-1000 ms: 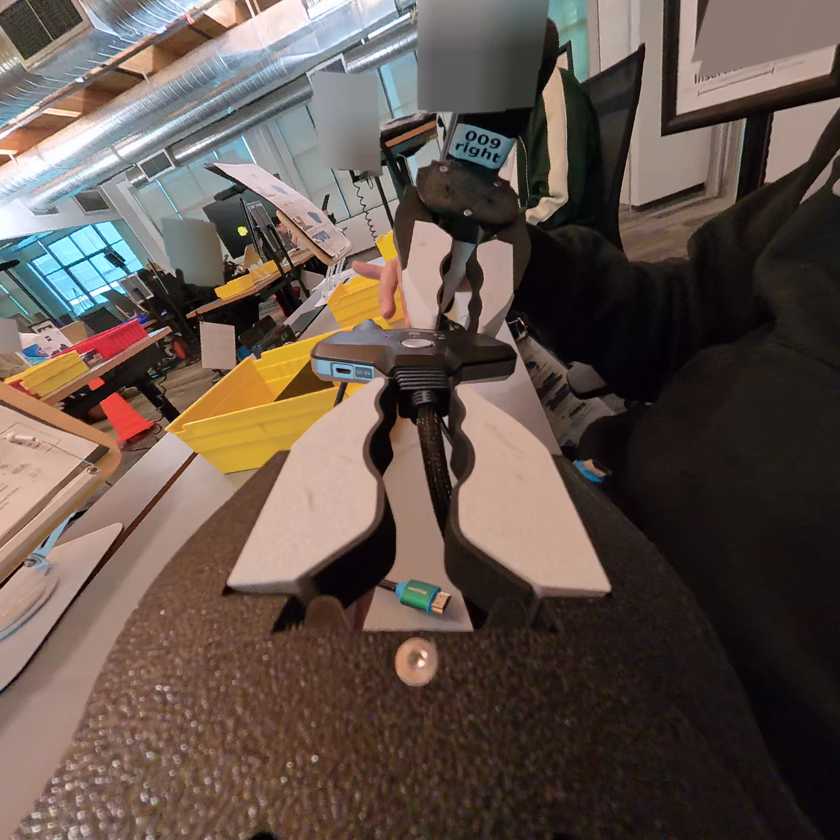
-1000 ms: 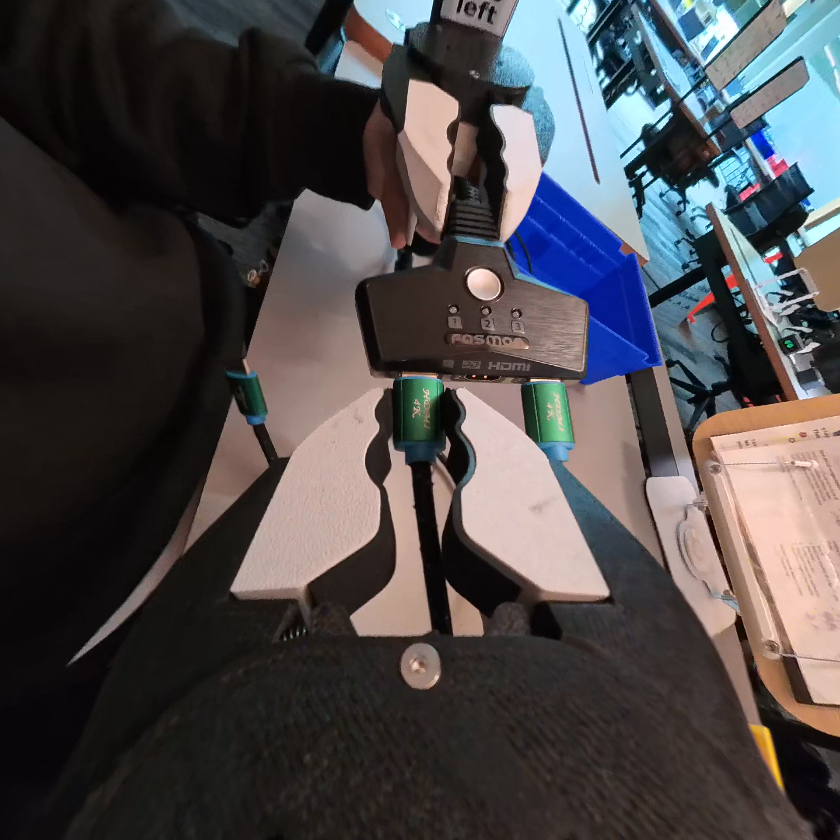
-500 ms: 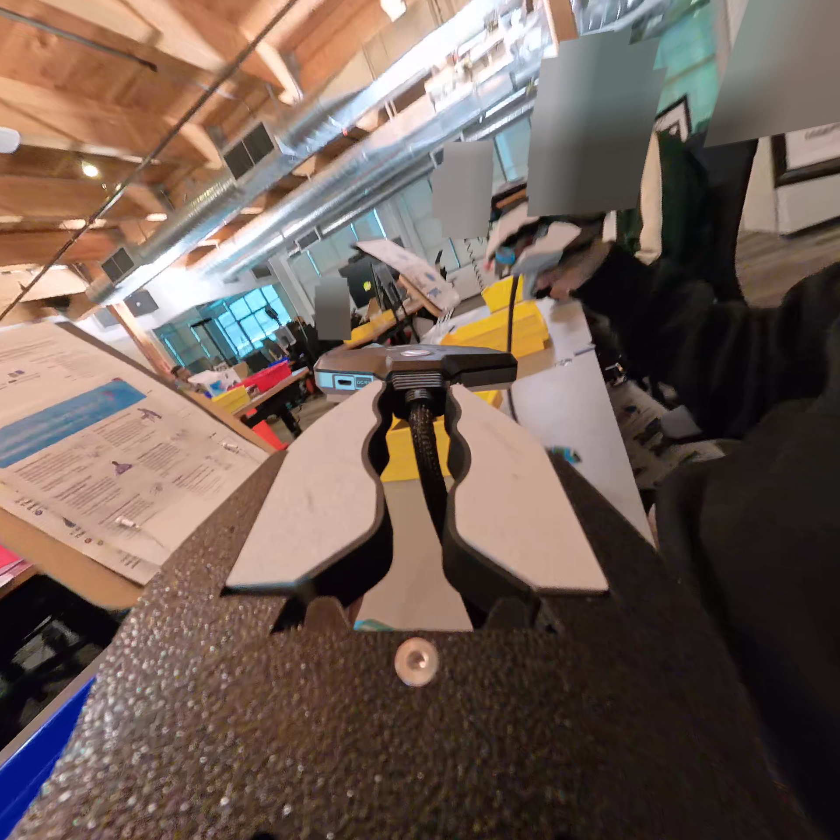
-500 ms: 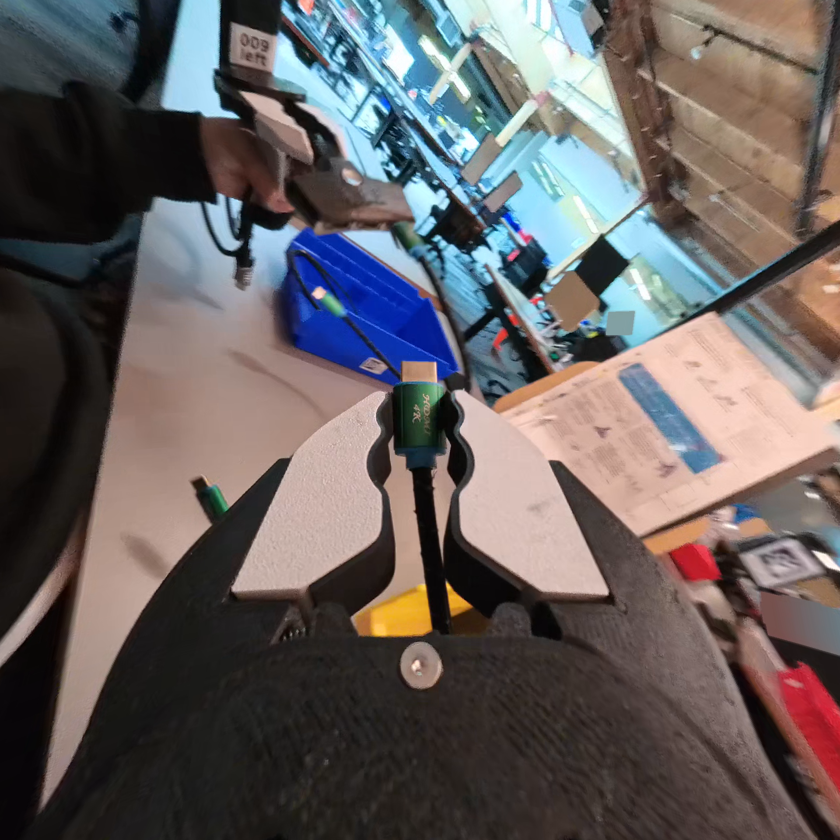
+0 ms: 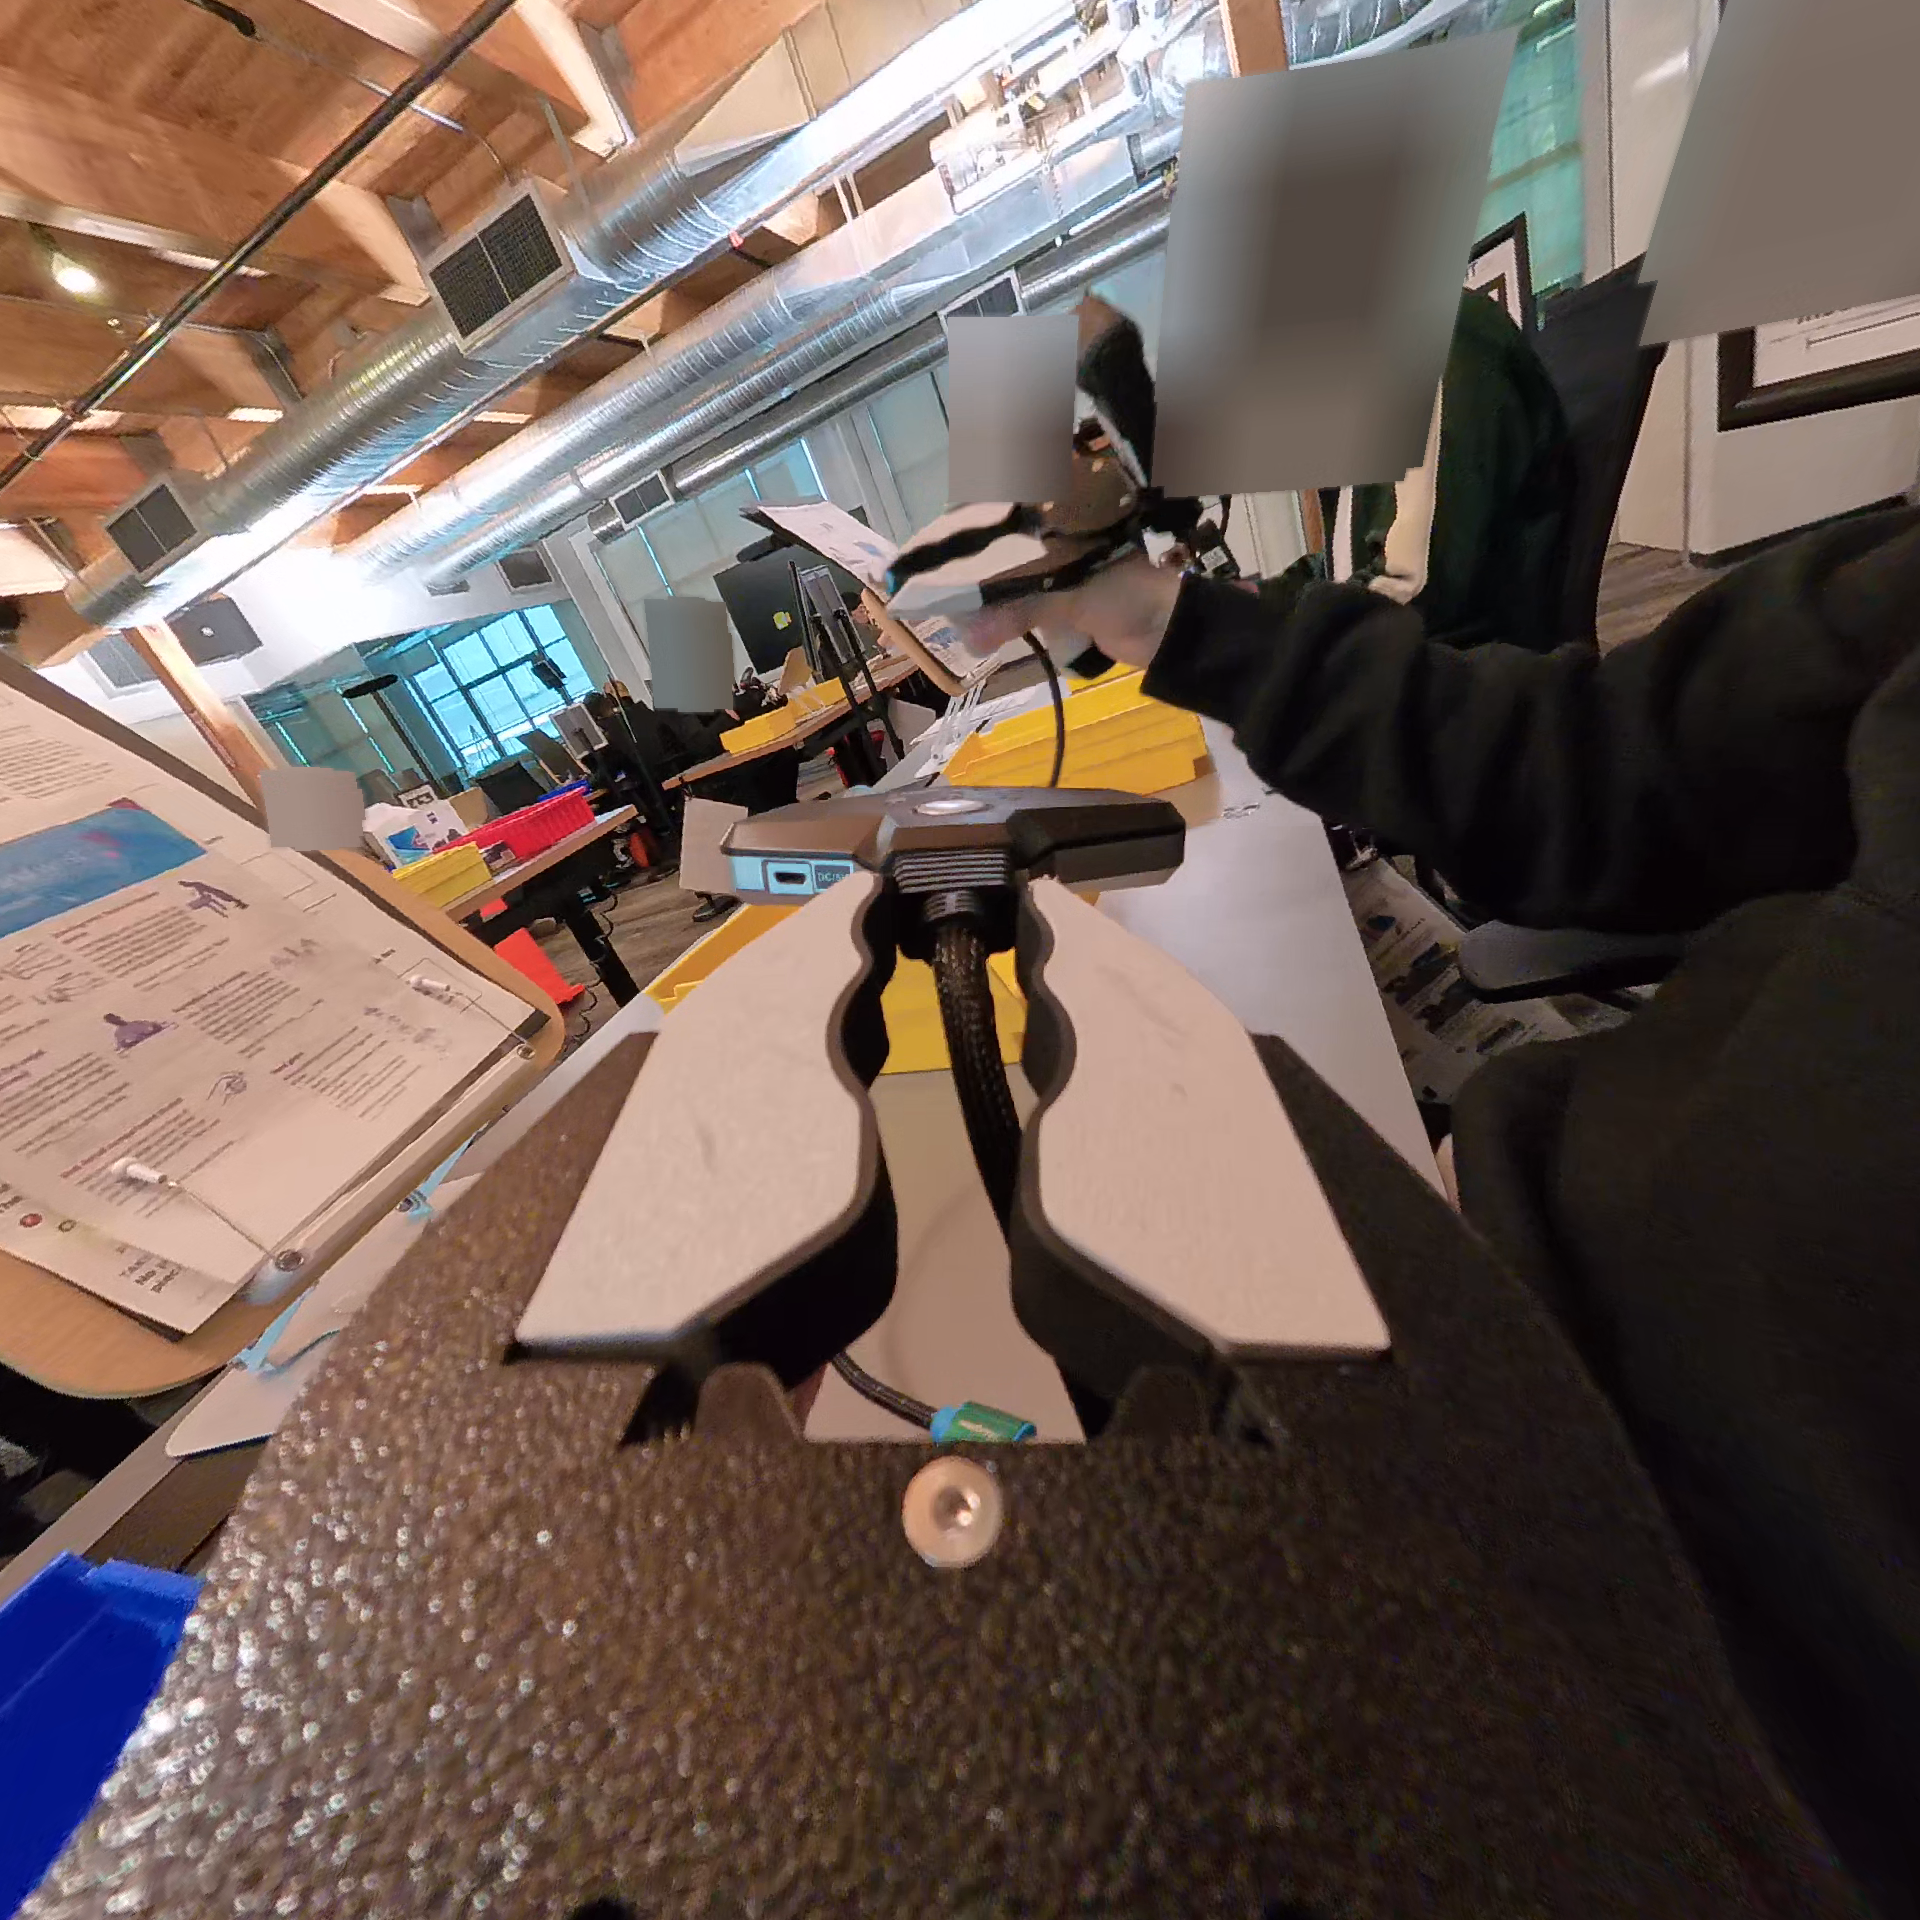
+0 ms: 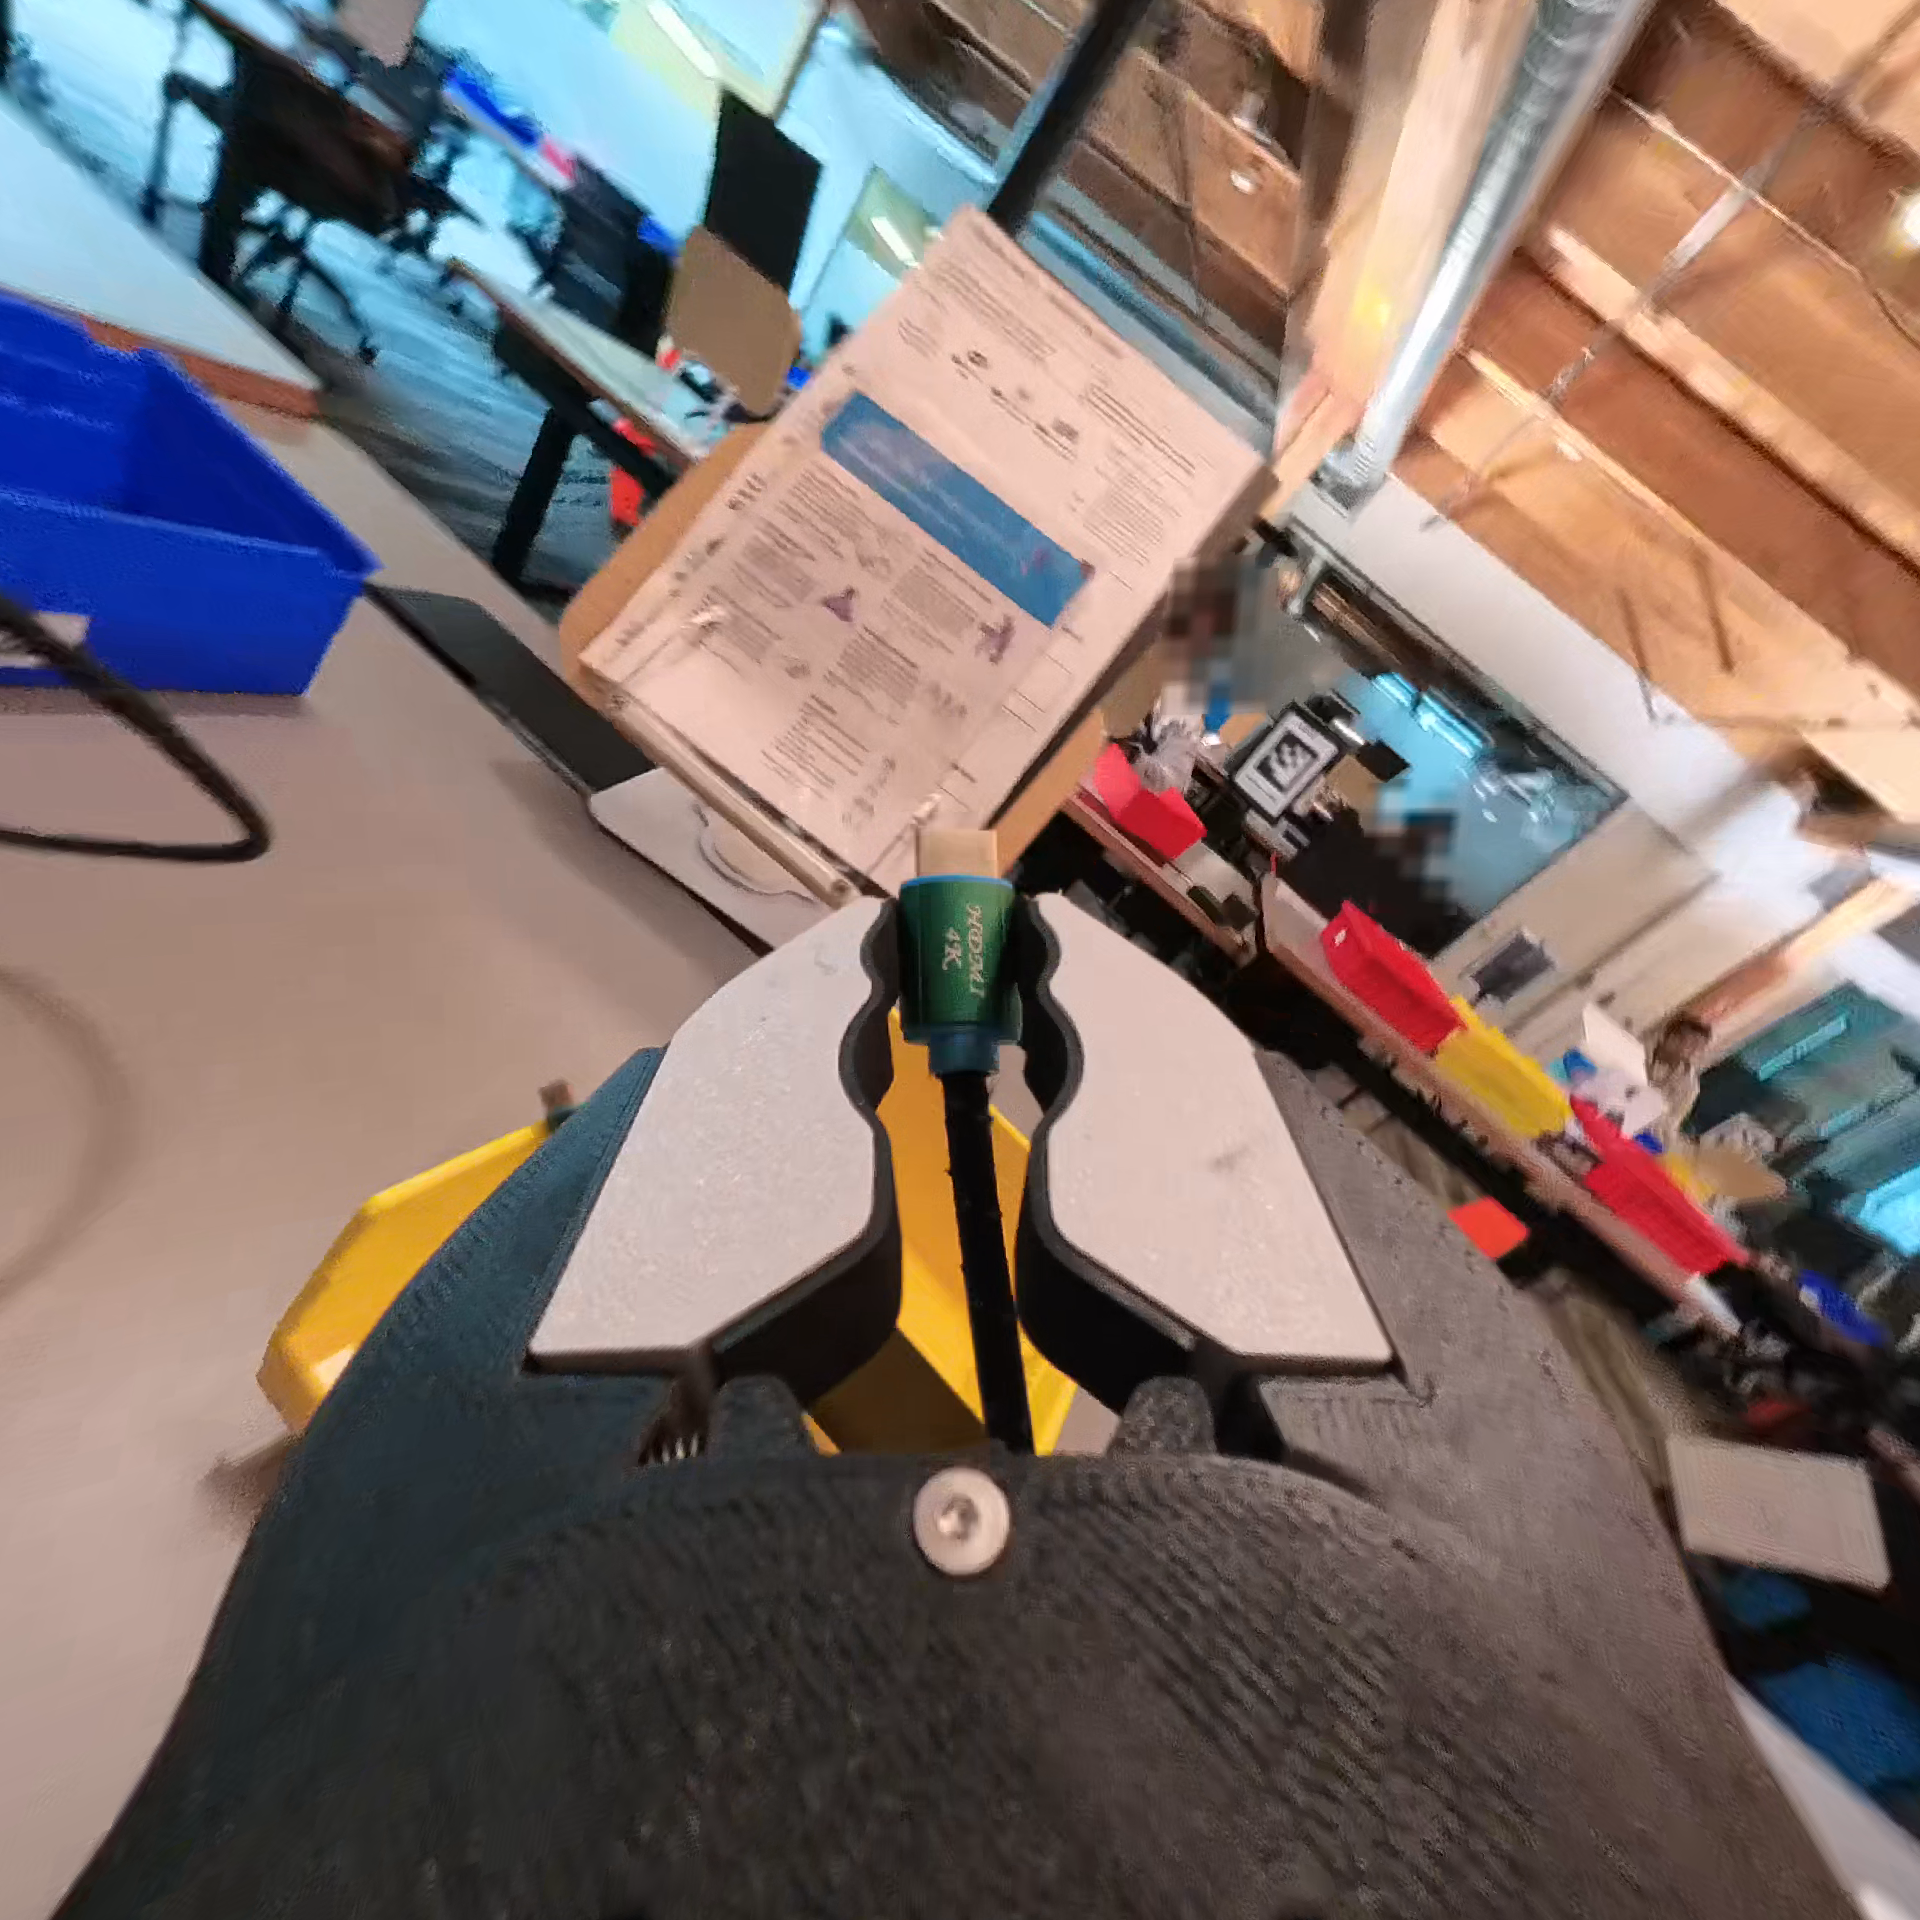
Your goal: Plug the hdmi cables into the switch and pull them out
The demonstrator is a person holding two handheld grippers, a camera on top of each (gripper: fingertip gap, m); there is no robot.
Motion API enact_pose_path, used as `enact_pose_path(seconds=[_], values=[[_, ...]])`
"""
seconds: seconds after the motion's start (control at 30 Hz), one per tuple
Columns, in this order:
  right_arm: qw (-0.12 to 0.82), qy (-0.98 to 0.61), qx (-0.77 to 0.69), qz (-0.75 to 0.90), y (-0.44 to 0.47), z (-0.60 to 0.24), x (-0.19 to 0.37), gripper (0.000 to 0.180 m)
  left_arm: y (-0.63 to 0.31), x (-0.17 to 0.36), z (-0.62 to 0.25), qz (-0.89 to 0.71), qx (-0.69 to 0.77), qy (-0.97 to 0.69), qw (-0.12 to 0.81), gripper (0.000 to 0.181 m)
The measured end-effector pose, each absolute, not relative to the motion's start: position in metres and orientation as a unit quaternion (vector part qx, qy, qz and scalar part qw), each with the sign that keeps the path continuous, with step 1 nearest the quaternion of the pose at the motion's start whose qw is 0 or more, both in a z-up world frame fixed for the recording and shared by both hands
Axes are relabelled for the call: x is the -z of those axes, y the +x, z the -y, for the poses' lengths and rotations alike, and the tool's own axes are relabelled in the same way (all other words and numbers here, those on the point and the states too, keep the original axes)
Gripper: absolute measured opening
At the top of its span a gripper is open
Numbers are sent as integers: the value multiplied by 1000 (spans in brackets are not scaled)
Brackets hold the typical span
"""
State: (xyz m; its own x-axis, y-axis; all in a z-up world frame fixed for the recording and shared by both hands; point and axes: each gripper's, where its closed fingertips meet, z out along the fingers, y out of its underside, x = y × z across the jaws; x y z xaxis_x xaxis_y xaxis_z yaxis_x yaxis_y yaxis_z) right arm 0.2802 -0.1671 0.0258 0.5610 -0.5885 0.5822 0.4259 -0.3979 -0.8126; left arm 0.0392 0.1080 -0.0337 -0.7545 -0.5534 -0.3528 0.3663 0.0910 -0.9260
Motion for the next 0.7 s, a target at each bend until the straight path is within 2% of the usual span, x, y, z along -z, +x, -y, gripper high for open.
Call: enact_pose_path(seconds=[0.03, 0.13, 0.27, 0.5, 0.6, 0.7], values=[[559, -681, 466, -83, 290, 172, -23, 22, 39, 34, -109, -651, 674, -72, 341, 22], [591, -664, 433, -147, 317, 182, -5, 21, 39, 32, -111, -644, 682, -74, 339, 22], [604, -693, 377, -119, 330, 162, 25, 21, 39, 32, -112, -637, 691, -74, 333, 22], [623, -677, 363, -146, 363, 152, 34, 21, 43, 38, -107, -645, 688, -76, 324, 22], [596, -730, 297, -151, 373, 142, 76, 22, 43, 39, -106, -648, 687, -74, 321, 22], [528, -801, 243, -144, 371, 137, 119, 23, 43, 40, -107, -646, 689, -75, 319, 22]])
